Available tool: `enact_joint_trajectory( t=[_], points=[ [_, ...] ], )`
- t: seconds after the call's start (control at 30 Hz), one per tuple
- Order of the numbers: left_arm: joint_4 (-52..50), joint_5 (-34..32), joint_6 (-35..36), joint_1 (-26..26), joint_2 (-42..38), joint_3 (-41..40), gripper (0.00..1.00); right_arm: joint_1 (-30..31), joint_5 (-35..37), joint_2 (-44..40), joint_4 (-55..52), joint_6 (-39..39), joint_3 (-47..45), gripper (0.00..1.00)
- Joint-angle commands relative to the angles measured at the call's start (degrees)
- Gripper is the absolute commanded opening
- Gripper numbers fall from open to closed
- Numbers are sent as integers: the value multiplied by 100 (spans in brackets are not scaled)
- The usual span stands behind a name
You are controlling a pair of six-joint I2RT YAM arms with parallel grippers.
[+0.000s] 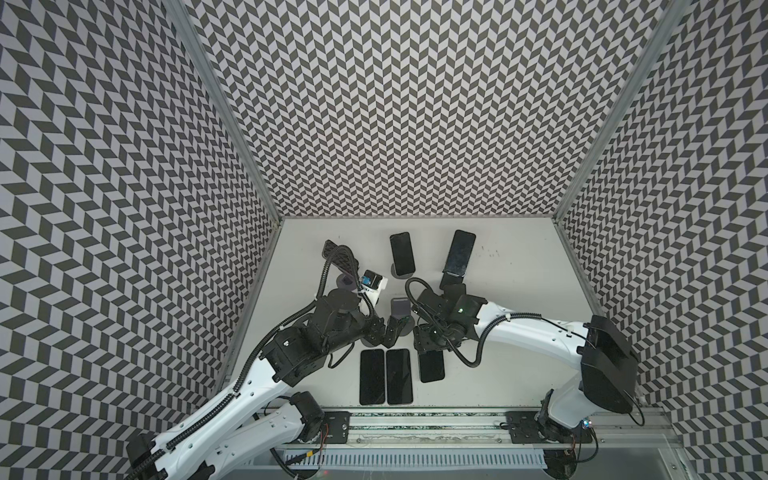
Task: Remove the phone from the phone stand
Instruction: Place the phone at the bottom-center of the table.
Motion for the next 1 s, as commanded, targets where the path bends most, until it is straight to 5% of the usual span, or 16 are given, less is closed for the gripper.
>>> enact_joint_trajectory(
  t=[0.0, 0.23, 0.97],
  points=[
    [-247, 34, -386, -19, -155, 98, 100, 56, -201, 86, 276, 83, 15, 45],
    [-758, 539, -788, -19, -204, 0, 100, 85, -390, 250, 297, 104, -98, 45],
    [-1571, 1880, -422, -19, -447, -734, 99, 132, -736, 596, 385, 323, -332, 46]
  ],
)
